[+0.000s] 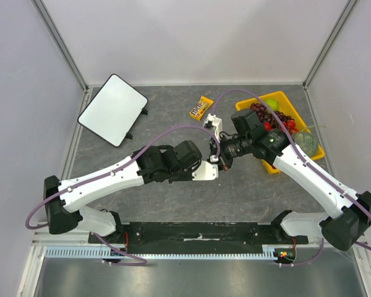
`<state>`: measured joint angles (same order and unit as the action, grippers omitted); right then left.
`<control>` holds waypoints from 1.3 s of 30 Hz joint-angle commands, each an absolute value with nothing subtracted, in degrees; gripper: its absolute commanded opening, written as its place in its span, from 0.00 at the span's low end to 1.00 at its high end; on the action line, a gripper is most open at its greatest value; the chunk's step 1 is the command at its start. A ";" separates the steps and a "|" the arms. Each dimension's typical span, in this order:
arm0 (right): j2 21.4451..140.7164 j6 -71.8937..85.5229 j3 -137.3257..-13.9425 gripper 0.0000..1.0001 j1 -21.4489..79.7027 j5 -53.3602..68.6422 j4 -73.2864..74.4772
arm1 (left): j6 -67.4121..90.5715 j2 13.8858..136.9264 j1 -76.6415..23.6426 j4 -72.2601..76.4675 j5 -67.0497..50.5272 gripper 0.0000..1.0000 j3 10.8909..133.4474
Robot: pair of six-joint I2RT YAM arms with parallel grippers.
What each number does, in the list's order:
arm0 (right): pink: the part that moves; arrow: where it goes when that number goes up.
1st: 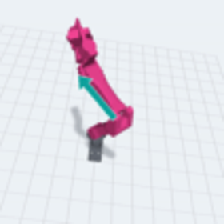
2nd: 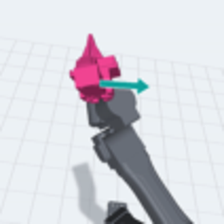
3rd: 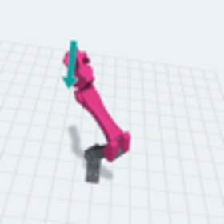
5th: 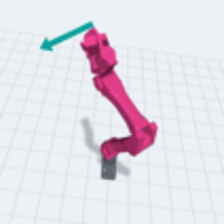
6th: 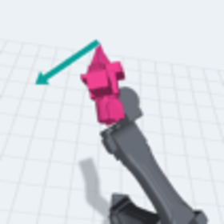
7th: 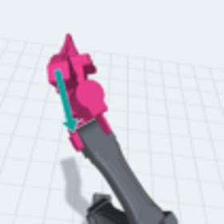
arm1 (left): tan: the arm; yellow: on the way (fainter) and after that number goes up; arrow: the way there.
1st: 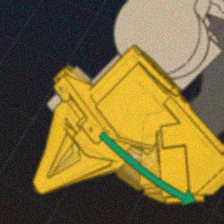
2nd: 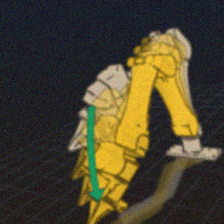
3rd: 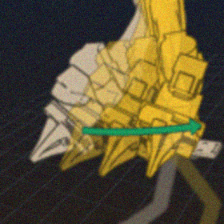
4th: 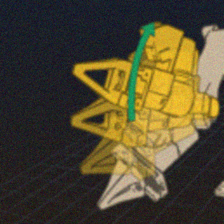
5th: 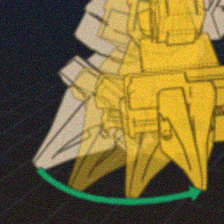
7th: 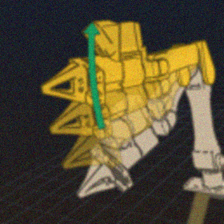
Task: Write a sentence on the whiteboard
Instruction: Pass from the right arm to the left, then pass from the left arm to the right
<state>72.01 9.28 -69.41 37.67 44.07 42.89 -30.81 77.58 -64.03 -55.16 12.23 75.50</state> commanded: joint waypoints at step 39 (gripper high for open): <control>52.73 51.22 -47.11 0.97 30.05 50.63 -29.94 | 17.90 57.83 -44.92 -19.63 -42.59 0.02 66.80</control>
